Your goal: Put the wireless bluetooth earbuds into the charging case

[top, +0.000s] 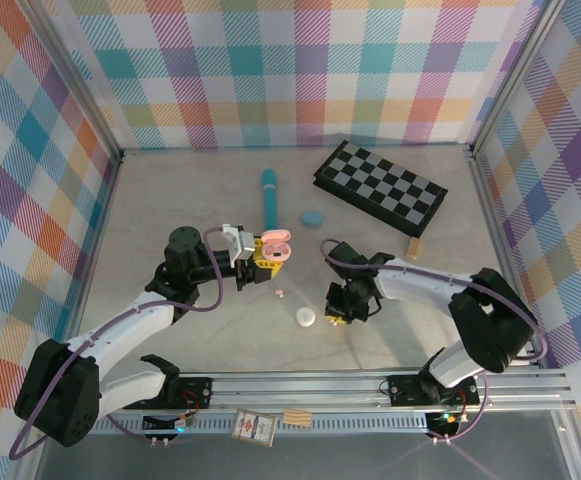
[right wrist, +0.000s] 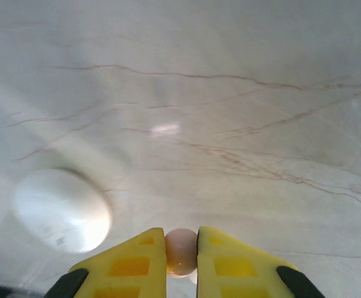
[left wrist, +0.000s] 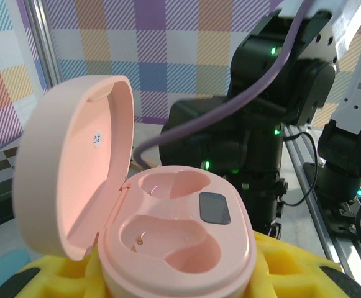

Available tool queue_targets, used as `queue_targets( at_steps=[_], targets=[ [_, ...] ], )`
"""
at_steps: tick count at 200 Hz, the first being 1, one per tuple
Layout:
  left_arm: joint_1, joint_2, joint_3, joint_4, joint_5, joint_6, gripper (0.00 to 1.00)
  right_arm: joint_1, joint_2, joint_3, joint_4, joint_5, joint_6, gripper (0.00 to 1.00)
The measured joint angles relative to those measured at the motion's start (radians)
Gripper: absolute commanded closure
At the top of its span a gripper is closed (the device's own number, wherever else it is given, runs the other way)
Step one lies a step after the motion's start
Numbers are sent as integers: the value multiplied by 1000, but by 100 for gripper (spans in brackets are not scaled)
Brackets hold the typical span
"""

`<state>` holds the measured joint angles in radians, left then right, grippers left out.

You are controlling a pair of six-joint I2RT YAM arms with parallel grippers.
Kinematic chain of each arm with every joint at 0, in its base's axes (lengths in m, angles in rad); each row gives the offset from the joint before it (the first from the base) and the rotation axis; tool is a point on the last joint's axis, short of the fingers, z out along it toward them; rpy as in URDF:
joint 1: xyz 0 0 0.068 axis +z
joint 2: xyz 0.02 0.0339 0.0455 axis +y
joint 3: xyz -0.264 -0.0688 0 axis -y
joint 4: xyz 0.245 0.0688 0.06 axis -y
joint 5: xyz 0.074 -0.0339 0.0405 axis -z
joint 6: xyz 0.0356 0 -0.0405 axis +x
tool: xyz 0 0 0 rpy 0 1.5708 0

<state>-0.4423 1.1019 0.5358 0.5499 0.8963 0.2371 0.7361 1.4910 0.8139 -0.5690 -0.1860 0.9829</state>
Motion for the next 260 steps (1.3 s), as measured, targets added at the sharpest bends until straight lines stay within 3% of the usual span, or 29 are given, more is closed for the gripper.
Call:
queue_targets(
  at_steps=[22, 69, 126, 205, 260],
  targets=[
    [0, 0, 0, 0, 0, 0, 66, -50, -73, 11, 41, -82, -93, 84],
    [0, 0, 0, 0, 1, -4, 66, -197, -182, 44, 163, -412, -233, 83],
    [0, -4, 0, -1, 1, -5, 66, -282, -185, 76, 293, -723, -175, 83],
    [0, -3, 0, 1, 1, -5, 66, -298, -154, 72, 547, -921, 25, 84],
    [0, -3, 0, 2, 1, -8, 66, -298, -163, 72, 599, -980, 26, 84]
  ],
)
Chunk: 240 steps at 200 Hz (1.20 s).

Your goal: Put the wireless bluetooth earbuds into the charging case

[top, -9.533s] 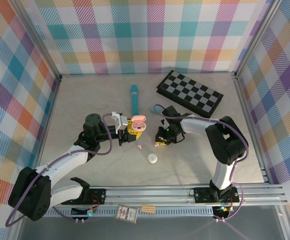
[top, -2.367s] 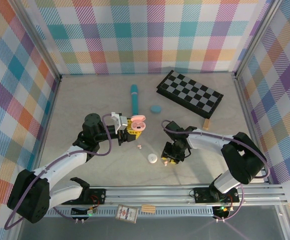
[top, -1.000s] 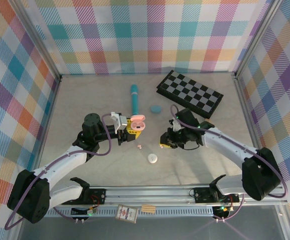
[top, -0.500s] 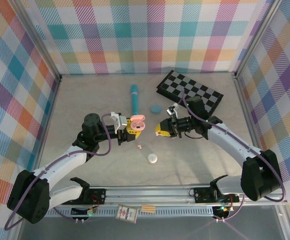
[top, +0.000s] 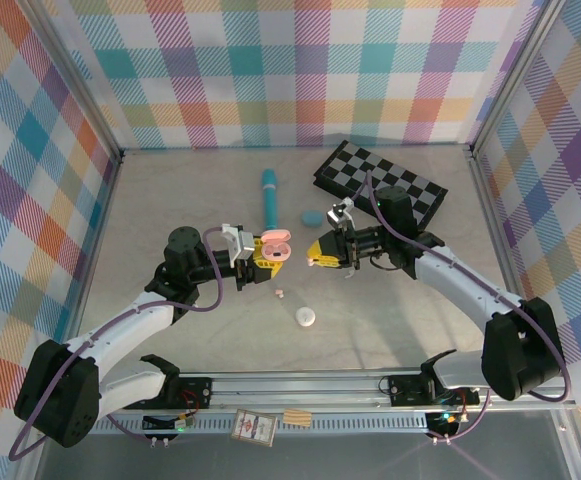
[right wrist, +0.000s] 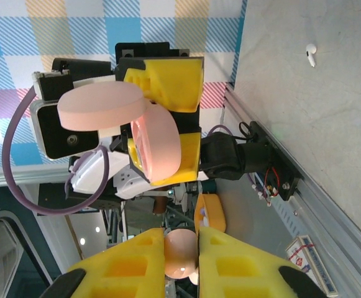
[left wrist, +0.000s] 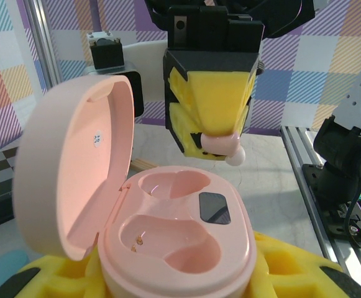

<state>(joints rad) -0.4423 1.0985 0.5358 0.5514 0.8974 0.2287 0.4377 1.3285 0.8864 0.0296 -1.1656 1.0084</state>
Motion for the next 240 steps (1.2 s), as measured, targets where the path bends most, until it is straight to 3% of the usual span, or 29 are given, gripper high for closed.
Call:
queue_targets(
  at_steps=[47, 78, 176, 240],
  targets=[
    [0, 0, 0, 0, 0, 0, 66, 0, -3, 14, -5, -14, -9, 85],
    [0, 0, 0, 0, 2, 0, 66, 13, -5, 85, -72, 3, -100, 85],
    [-9, 4, 8, 0, 29, -8, 66, 165, -43, 264, -367, 303, -544, 81],
    [-14, 8, 13, 0, 30, -11, 66, 224, -22, 334, -436, 431, -663, 80]
  ],
)
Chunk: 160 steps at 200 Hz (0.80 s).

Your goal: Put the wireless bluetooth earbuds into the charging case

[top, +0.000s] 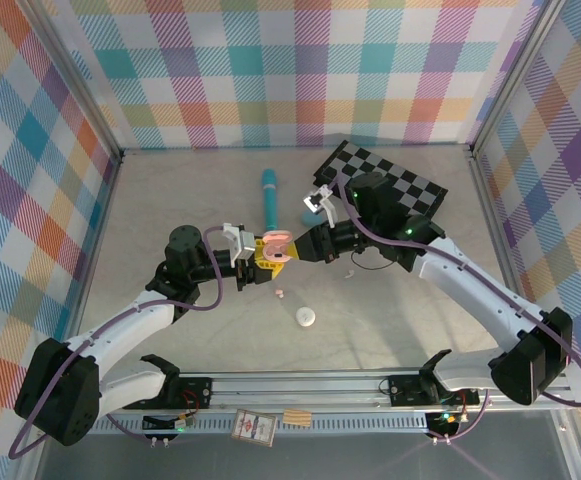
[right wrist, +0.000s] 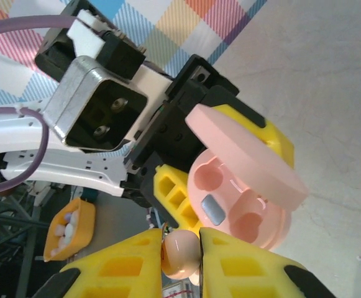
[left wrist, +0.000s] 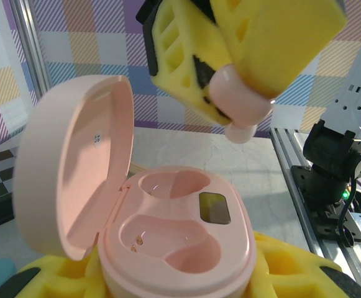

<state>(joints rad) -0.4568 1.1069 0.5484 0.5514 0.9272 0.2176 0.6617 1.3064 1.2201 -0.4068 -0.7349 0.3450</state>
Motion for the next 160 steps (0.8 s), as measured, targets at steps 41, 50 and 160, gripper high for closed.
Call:
queue_targets(
  at_steps=[41, 50, 160],
  targets=[
    [-1, 0, 0, 0, 5, 0, 66, 8, 18, 1, -18, 47, -21, 80],
    [-1, 0, 0, 0, 6, 0, 66, 9, 21, 1, -18, 51, -21, 80],
    [-1, 4, 0, -1, 6, 0, 66, 39, 40, 19, -13, 80, -21, 77]
  ],
)
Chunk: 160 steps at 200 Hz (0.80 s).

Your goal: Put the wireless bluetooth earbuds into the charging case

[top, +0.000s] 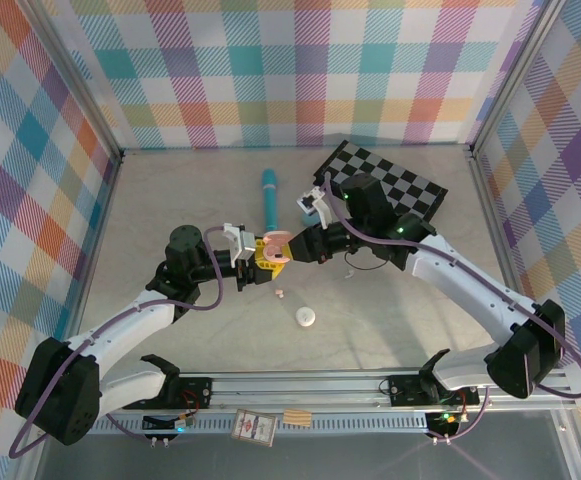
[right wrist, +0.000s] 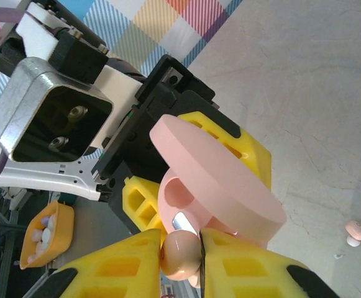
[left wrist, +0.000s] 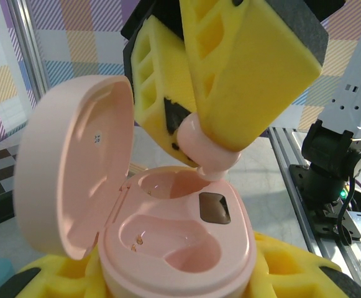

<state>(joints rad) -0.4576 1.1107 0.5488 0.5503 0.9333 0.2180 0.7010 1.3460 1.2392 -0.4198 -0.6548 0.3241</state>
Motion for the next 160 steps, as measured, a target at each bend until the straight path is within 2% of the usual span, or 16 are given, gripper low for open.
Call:
queue_targets(
  at_steps=[112, 160],
  targets=[
    [0, 0, 0, -6, -8, 0, 66, 8, 3, 1, 14, 64, 1, 77],
    [0, 0, 0, -6, -12, 0, 66, 14, 3, 1, 21, 84, 4, 71]
  ],
)
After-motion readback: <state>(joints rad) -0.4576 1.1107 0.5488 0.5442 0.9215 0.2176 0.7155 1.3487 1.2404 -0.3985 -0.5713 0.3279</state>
